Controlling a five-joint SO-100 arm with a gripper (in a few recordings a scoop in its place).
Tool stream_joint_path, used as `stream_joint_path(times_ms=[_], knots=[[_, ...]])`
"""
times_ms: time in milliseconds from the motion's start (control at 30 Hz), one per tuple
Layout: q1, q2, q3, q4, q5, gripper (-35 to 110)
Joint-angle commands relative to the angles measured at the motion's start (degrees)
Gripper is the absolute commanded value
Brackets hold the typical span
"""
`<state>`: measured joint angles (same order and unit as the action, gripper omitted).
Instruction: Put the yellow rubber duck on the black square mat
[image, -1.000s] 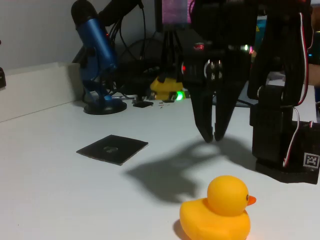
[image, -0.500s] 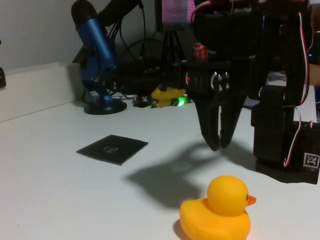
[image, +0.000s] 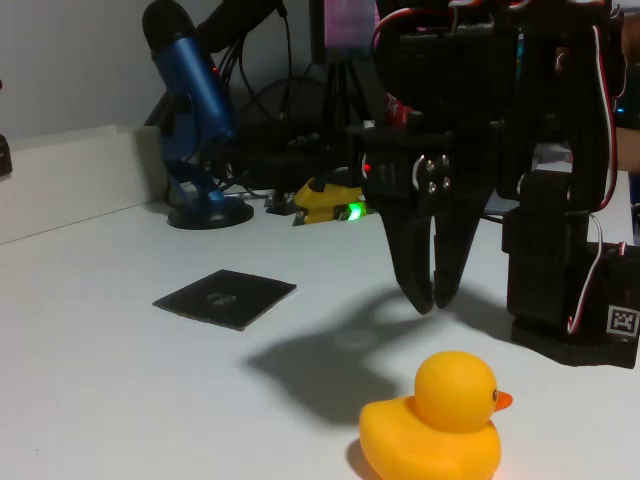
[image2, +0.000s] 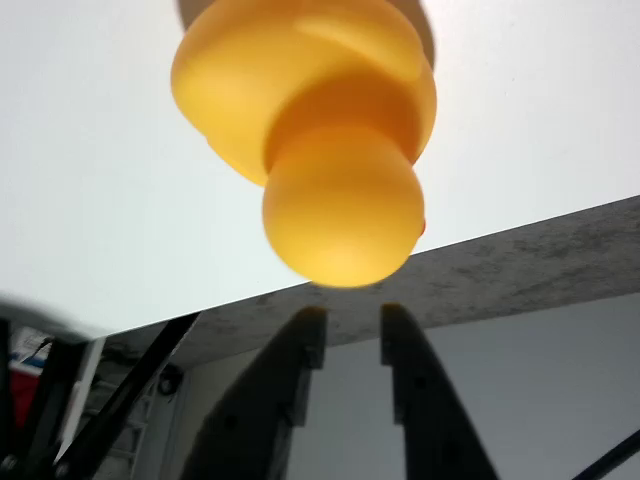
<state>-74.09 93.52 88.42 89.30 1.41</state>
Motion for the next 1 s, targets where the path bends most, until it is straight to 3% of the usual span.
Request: stream_joint_path(times_ms=[0,267,500,667,967], knots=[[-1.41,1.23,-1.58,0.09,0.09,6],[-1.49,1.23,-1.67,0.09,0.09,8],[-1.76,1.23,-0.97,0.88,0.09,33],[-7.65,1.23,-0.79,1.05,0.18,50],[-10.46,1.14,2.2,1.23,0.18,55]])
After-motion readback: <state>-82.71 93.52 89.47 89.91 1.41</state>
